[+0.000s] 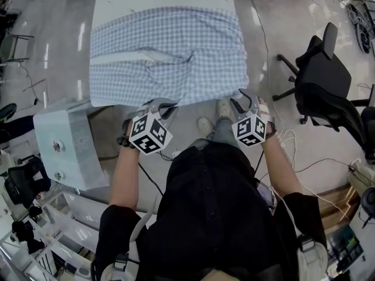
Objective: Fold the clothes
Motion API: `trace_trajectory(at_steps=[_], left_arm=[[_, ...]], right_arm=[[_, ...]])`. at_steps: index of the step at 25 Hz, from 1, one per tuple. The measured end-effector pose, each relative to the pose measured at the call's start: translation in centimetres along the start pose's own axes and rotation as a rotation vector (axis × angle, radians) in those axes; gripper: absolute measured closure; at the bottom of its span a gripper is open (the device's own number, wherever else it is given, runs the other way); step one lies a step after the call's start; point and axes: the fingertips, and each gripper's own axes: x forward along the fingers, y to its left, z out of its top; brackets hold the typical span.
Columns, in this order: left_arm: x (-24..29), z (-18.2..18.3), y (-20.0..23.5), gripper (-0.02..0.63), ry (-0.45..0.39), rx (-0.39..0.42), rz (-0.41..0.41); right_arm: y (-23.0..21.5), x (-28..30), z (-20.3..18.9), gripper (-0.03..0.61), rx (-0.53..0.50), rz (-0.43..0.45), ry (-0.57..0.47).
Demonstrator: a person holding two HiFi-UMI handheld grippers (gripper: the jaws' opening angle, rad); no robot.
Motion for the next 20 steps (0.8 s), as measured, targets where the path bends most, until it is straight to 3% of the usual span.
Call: trace_trajectory(at_steps=[10, 16, 18, 20], left_arm=[[-1.9, 0.3, 0.0, 0.603, -0.050, 0.000, 0.005], [-2.3, 0.1, -0.1, 0.603, -0.077, -0.012, -0.006], [-2.3, 0.0, -0.1, 0.602, -0.077, -0.010, -0.008], [-2.2, -0.2, -0.1, 0.603, -0.078, -0.014, -0.011]], right_arm=[[-2.3, 2.8, -0.7, 0.385, 0.024, -0.175, 0.034], [-4.3, 3.2, -2.6, 0.479, 0.051, -0.238, 0.086], [-4.6, 3.2, -2.8, 0.483, 0.044, -0.241, 0.093], [-4.5, 3.2, -2.9, 0.530, 0.044, -0.221, 0.092]])
